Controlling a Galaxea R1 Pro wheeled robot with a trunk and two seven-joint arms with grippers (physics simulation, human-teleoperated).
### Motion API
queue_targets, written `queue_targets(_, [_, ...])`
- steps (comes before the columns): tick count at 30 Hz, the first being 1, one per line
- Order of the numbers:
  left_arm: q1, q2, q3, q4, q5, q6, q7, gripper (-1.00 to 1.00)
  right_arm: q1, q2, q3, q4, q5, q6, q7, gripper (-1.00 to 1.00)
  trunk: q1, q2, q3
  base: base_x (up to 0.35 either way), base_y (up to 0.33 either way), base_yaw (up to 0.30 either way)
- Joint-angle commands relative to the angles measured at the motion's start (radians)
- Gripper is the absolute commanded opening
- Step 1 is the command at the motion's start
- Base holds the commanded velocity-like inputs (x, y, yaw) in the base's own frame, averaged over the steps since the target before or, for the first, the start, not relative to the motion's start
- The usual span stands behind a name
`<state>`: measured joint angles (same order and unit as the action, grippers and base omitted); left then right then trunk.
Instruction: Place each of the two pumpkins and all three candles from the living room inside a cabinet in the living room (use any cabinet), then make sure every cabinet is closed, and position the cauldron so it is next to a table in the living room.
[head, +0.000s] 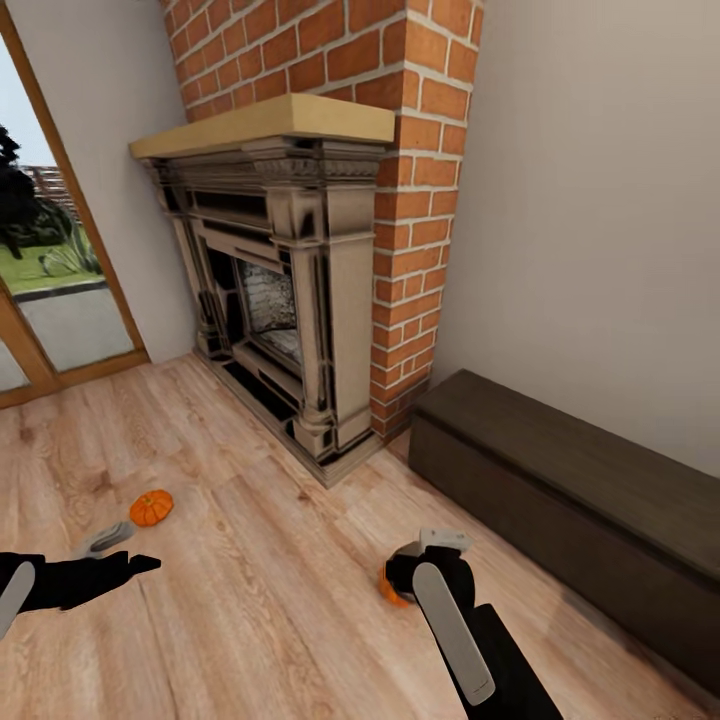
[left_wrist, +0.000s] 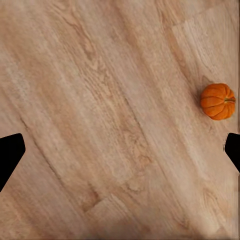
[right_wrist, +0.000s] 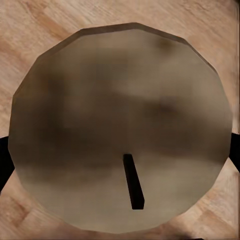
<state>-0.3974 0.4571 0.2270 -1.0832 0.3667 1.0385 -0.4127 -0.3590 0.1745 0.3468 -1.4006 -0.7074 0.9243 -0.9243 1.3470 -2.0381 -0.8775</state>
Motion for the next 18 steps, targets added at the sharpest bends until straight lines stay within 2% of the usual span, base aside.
queue_targets(1, [0.0, 0.0, 0.0, 0.0, 0.0, 0.0, 0.0, 1.0, 0.0, 0.0, 0.0, -0.003, -0.001, -0.001, -0.002, -1.0, -0.004, 0.007, 0.004, 0.0, 0.0, -0.183])
queue_targets(6, [0.0, 0.0, 0.0, 0.0, 0.0, 0.0, 0.001, 1.0, 0.0, 0.0, 0.002, -0.016, -0.002, -0.001, -0.002, -1.0, -0.023, 0.042, 0.027, 0.0, 0.0, -0.122])
queue_targets(15, [0.0, 0.0, -0.001, 0.0, 0.0, 0.0, 0.002, 1.0, 0.0, 0.0, 0.0, -0.074, 0.0, -0.003, -0.004, -1.0, -0.058, 0.105, 0.061, 0.0, 0.0, -0.037])
queue_targets(18, [0.0, 0.0, -0.001, 0.0, -0.001, 0.0, 0.002, 1.0, 0.0, 0.0, -0.031, -0.084, -0.002, -0.003, -0.004, -1.0, -0.069, 0.126, 0.073, 0.0, 0.0, -0.165])
